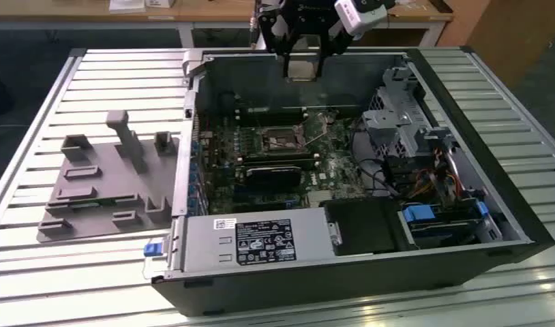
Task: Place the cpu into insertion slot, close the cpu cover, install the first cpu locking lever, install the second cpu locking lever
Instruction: 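Place the cpu into insertion slot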
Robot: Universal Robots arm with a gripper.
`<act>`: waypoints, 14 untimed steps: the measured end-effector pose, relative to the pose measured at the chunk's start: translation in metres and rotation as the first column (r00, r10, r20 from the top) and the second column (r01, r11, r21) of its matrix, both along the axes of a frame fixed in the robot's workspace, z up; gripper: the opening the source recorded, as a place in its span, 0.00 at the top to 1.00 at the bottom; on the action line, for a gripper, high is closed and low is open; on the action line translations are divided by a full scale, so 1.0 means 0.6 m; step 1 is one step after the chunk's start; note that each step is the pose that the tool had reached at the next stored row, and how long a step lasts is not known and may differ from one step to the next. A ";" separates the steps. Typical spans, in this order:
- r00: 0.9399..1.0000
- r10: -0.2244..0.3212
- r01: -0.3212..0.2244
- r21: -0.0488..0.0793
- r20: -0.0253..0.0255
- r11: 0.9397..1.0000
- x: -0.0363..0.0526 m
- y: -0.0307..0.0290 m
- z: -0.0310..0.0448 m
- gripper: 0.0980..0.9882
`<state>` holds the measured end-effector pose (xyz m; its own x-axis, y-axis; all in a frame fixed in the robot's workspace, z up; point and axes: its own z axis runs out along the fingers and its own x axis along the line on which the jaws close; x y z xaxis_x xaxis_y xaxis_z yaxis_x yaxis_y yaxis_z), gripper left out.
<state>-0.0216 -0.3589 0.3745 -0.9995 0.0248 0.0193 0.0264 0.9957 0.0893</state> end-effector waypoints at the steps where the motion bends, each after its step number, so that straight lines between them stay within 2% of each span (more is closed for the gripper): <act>1: 1.000 0.000 0.000 0.000 0.000 1.000 0.000 0.0000 0.000 0.51; 14: 1.000 0.000 0.000 0.000 0.001 1.000 0.000 0.0000 -0.003 0.51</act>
